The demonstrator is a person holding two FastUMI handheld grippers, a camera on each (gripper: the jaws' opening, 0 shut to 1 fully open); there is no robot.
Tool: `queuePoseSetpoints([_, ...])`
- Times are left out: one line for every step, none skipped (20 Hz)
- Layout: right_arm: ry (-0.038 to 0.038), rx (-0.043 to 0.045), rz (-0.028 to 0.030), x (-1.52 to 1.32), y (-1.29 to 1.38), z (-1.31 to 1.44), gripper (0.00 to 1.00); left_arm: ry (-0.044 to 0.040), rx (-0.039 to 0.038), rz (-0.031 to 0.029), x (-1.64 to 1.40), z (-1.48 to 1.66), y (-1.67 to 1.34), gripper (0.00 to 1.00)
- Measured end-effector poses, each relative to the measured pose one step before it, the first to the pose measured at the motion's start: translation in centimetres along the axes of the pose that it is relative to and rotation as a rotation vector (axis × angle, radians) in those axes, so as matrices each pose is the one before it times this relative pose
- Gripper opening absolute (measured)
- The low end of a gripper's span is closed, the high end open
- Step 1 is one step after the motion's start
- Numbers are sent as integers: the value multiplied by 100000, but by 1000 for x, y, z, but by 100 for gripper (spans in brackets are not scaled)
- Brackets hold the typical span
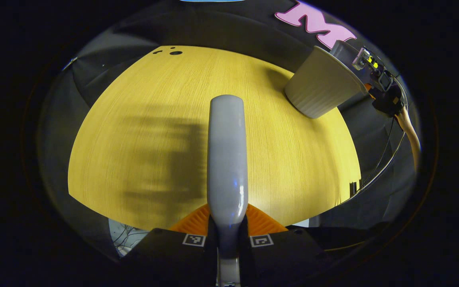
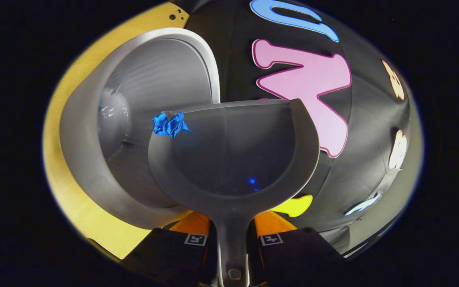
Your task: Pick up the small broom and dustpan from the desktop, sweep the trash into the dustpan with the broom, and then empty the trash into the garbage bin.
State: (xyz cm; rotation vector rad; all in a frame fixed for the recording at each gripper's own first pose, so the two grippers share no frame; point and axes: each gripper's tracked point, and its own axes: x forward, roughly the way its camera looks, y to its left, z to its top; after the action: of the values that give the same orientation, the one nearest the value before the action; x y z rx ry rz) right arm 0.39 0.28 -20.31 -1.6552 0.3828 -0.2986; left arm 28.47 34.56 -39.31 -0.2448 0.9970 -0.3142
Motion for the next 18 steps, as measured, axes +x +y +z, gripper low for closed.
queuePoseSetpoints([-626, -2937, -1212, -177, 56, 311, 34, -6, 274, -67, 30, -140, -93, 26])
queuePoseSetpoints([-463, -2389, -931, -105, -131, 109, 34, 22, 107, -58, -25, -46, 32, 26])
queuePoseSetpoints([-269, -1855, -701, -54, -81, 74, 34, -199, 64, -315, 48, -71, -71, 26])
queuePoseSetpoints([-113, -673, -252, 25, -95, 125, 33, -54, 64, -261, -11, -22, 23, 26])
queuePoseSetpoints([447, 415, 411, 64, 13, -74, 33, -116, 140, -104, 38, -103, 22, 26])
queuePoseSetpoints([709, 1373, 954, 49, 104, -107, 34, -25, 157, 118, -37, -11, 65, 26])
queuePoseSetpoints([909, 1970, 1568, 67, 24, -168, 34, -127, 26, 246, -9, -127, -42, 26])
queuePoseSetpoints([962, 3129, 1876, 161, 80, -212, 34, -279, 7, 131, -104, -18, -6, 26])
queuePoseSetpoints([1826, 3971, 2578, 64, 268, -402, 33, -392, -71, 159, -103, -59, -93, 26])
queuePoseSetpoints([1955, 6063, 3656, -33, 355, -382, 34, -598, -108, 174, -96, 59, 45, 26])
queuePoseSetpoints([1493, 5859, 3170, -76, 252, -211, 34, -537, -286, 236, -159, -105, -75, 26])
queuePoseSetpoints([1314, 6344, 2585, 43, 78, -334, 34, -197, -388, 112, -193, -15, -32, 26])
queuePoseSetpoints([1210, 5911, 1805, -80, -273, -68, 34, -217, -408, 505, -279, -7, -40, 26])
queuePoseSetpoints([892, 5638, 1393, -226, -313, -50, 34, -1016, 531, 741, -391, 297, 57, 26])
queuePoseSetpoints([733, 6997, 2215, -485, -282, -62, 34, -1043, 326, 769, -458, 60, -92, 26])
queuePoseSetpoints([17, 8716, 3210, -509, -197, 244, 34, -1282, 280, 629, -478, 201, -104, 26])
queuePoseSetpoints([-965, 9484, 3277, -574, -109, 441, 34, -1225, 397, 809, -341, 291, -52, 26])
queuePoseSetpoints([-684, 8271, 2342, -807, -187, 596, 34, -1052, 729, 1260, -346, 420, 136, 26])
